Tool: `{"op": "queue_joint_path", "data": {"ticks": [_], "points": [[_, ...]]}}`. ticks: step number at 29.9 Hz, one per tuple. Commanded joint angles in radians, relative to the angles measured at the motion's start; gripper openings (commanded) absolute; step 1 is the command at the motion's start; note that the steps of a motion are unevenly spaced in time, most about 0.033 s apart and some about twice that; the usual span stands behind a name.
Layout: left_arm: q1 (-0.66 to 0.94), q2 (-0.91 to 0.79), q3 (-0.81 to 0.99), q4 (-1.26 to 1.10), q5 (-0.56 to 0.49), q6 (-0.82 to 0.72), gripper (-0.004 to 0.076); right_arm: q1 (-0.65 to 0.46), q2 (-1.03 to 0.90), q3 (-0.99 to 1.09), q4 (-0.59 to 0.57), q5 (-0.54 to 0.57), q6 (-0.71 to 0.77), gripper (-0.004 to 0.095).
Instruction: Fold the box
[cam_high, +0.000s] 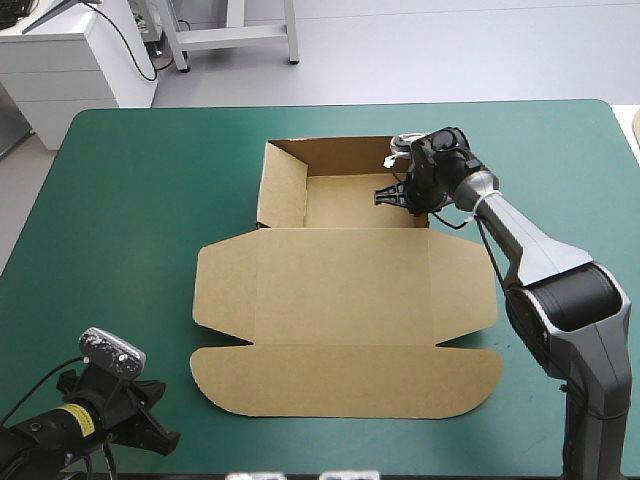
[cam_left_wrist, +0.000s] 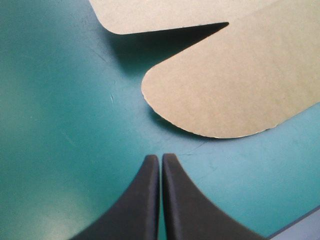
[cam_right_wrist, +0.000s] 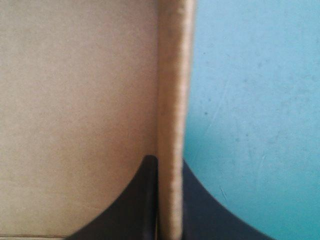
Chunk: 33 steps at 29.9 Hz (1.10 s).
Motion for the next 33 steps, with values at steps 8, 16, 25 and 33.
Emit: {"op": "queue_joint_path", "data": {"ticks": [8,16,25,33], "points": [[-0.005,0.007,-0.023,0.018,-0.037,-0.004,-0.0008,-0.082,-0.162,-0.028,-0.095,-0.017,0.047,-0.0021],[-0.005,0.007,-0.023,0.033,0.035,-0.002,-0.0008,-0.369,-0.256,-0.018,-0.111,0.198,-0.082,-0.0021],[-0.005,0.007,-0.023,0.13,0.091,-0.131,-0.0008,-0.678,-0.343,0.003,-0.09,0.198,-0.164,-0.0021],[-0.005,0.007,-0.023,0.217,0.094,-0.182,-0.0008,-0.85,-0.343,0.003,-0.087,0.198,-0.21,-0.0021]]}}
